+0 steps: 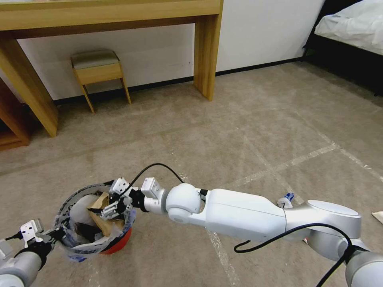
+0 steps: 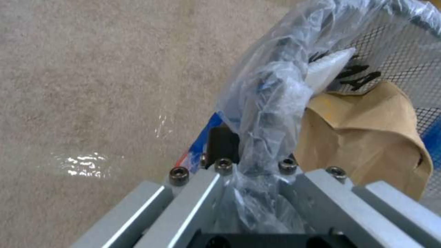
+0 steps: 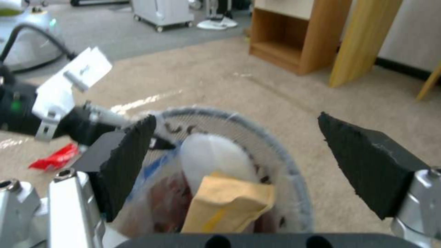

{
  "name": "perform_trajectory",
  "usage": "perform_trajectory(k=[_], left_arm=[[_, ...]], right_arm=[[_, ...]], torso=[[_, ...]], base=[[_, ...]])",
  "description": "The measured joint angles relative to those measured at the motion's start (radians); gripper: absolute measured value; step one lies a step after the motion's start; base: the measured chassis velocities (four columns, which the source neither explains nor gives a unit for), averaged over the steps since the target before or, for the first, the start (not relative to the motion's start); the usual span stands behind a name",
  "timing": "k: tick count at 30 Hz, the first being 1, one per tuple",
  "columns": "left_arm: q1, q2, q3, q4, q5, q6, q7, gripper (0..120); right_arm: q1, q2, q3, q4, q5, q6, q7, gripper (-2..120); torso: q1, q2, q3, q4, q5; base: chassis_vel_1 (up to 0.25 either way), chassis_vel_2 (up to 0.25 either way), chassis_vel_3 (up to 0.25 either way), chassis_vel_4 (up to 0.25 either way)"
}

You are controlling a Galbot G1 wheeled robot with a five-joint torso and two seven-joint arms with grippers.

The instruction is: Pick up the trash bin and place the garbage on the floor into it.

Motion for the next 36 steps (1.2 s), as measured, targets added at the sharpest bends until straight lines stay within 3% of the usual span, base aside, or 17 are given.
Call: perform_trajectory(k=[13, 16, 20, 22, 26, 27, 28, 29, 32, 34, 36], left_arm=[[0.001, 0.005, -0.003, 0.001, -0.003, 0.0, 0.001, 1], [0.003, 0.006, -0.006, 0.001, -0.004, -0.002, 0.001, 1], [0.003, 0.007, -0.009, 0.001, -0.006, -0.003, 0.002, 1], [0.003, 0.008, -0.012, -0.004, -0.012, -0.003, 0.002, 1], [0.004, 0.008, -0.013, -0.008, -0.014, -0.003, 0.002, 1], [0.006, 0.008, -0.015, -0.016, -0.015, -0.003, 0.002, 1], [0.006, 0.008, -0.015, -0.016, -0.015, -0.003, 0.002, 1], [0.008, 0.008, -0.018, -0.025, -0.016, -0.004, 0.003, 1], [0.009, 0.007, -0.018, -0.029, -0.016, -0.004, 0.003, 1], [0.009, 0.001, -0.016, -0.039, -0.016, -0.004, 0.004, 1], [0.008, 0.001, -0.015, -0.039, -0.016, -0.004, 0.004, 1]], right_arm=[[-0.033, -0.078, 0.223, 0.083, -0.008, 0.002, 0.002, 92], [-0.072, -0.136, 0.354, 0.118, -0.026, 0.009, 0.006, 92], [-0.1, -0.165, 0.424, 0.131, -0.045, 0.017, 0.008, 93], [-0.172, -0.216, 0.545, 0.164, -0.053, 0.053, 0.038, 99], [-0.223, -0.236, 0.62, 0.185, -0.032, 0.075, 0.058, 99], [-0.279, -0.255, 0.714, 0.206, -0.016, 0.101, 0.072, 100], [-0.279, -0.255, 0.714, 0.206, -0.016, 0.101, 0.072, 100], [-0.339, -0.272, 0.836, 0.217, -0.015, 0.136, 0.073, 100], [-0.375, -0.281, 0.914, 0.226, -0.022, 0.155, 0.073, 100], [-0.506, -0.293, 1.146, 0.258, -0.065, 0.205, 0.063, 100], [-0.529, -0.293, 1.177, 0.263, -0.075, 0.212, 0.062, 100]], torso=[[0.0, 0.0, 0.0, 0.0001, 0.0001], [0.0, 0.0, 0.0, 0.0001, 0.0002], [0.0, 0.0, 0.0, 0.0, 0.0003], [0.0, 0.0, 0.0, 0.0, 0.0003], [0.0, 0.0, 0.0, 0.0, 0.0004], [0.0, 0.0, 0.0, 0.0, 0.0003], [0.0, 0.0, 0.0, 0.0, 0.0003], [0.0, 0.0, 0.0, 0.0001, 0.0005], [0.0, 0.0, 0.0, 0.0, 0.0004], [0.0, 0.0, 0.0, 0.0, 0.0004], [0.0, 0.0, 0.0, 0.0, 0.0003]], base=[[0.0, 0.0, 0.0, 0.0], [0.0, 0.0, 0.0, 0.0], [0.0, 0.0, 0.0, 0.0], [0.0, 0.0, 0.0, 0.0], [0.0, 0.0, 0.0, 0.0], [0.0, 0.0, 0.0, 0.0], [0.0, 0.0, 0.0, 0.0], [0.0, 0.0, 0.0, 0.0], [0.0, 0.0, 0.0, 0.0], [0.0, 0.0, 0.0, 0.0], [0.0, 0.0, 0.0, 0.0]])
